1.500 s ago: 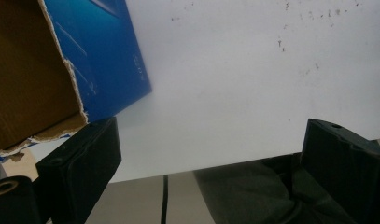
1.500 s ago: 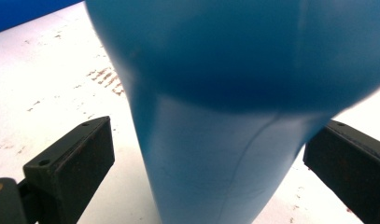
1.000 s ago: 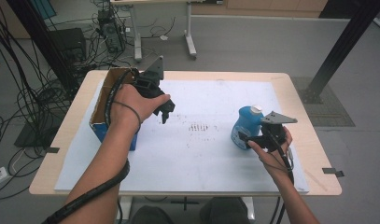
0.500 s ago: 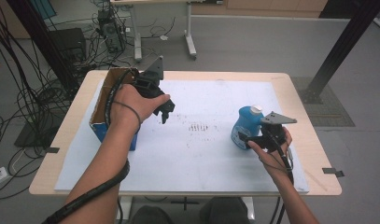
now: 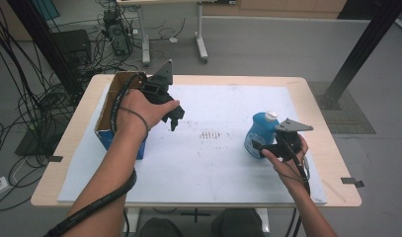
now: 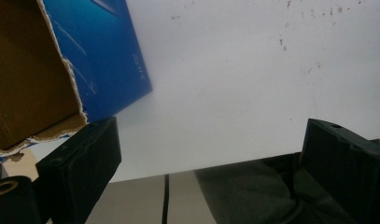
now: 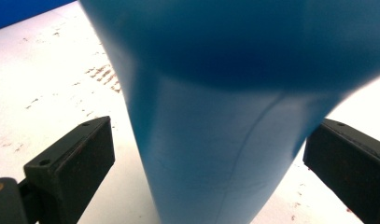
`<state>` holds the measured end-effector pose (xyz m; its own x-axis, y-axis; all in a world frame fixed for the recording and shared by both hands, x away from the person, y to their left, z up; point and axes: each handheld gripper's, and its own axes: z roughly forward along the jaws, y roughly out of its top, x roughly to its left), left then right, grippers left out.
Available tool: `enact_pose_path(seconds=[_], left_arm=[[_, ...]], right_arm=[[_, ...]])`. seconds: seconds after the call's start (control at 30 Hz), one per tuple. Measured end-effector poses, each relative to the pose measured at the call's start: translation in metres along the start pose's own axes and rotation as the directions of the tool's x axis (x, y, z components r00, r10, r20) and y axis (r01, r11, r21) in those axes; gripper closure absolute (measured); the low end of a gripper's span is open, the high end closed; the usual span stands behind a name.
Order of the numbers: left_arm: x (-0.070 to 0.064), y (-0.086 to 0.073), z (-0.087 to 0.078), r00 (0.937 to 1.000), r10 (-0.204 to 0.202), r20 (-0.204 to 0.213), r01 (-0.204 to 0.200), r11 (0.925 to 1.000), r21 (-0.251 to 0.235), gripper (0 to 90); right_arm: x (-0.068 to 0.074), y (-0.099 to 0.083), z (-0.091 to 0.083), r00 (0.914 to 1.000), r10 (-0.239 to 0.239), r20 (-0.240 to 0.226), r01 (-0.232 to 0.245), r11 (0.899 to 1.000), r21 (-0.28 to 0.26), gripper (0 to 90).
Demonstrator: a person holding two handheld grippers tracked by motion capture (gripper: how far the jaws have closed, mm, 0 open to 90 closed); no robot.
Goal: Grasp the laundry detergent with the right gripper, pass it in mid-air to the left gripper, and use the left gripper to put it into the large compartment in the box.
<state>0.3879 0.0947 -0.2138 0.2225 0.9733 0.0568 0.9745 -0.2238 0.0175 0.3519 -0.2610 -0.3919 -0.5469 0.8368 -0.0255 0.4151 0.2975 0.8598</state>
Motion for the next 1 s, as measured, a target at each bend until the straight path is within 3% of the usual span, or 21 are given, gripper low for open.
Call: enact_pose_path(seconds=[0.43, 0.6, 0.73, 1.0], left_arm=[[0.0015, 0.0002, -0.0001, 1.0, -0.001, -0.001, 0.001, 1.0, -0.001, 5.6], [0.0022, 0.0002, 0.0027, 1.0, -0.002, 0.001, 0.002, 1.0, 0.002, 5.6], [0.0027, -0.0002, 0.0056, 1.0, -0.002, 0.003, 0.002, 1.0, 0.008, 5.6], [0.0009, 0.0001, 0.0076, 1.0, 0.001, 0.004, -0.001, 0.9999, 0.012, 5.7]], right_arm=[[0.0004, -0.0004, 0.0025, 0.9999, 0.011, 0.005, -0.011, 1.0, -0.003, 6.9], [0.0012, -0.0018, 0.0035, 0.9999, 0.013, -0.002, -0.013, 1.0, -0.006, 12.0], [0.002, -0.005, 0.0038, 0.9999, 0.005, -0.012, -0.005, 1.0, -0.018, 21.6], [0.0015, -0.0074, 0.0074, 0.9995, 0.021, -0.025, -0.021, 1.0, -0.022, 29.6]])
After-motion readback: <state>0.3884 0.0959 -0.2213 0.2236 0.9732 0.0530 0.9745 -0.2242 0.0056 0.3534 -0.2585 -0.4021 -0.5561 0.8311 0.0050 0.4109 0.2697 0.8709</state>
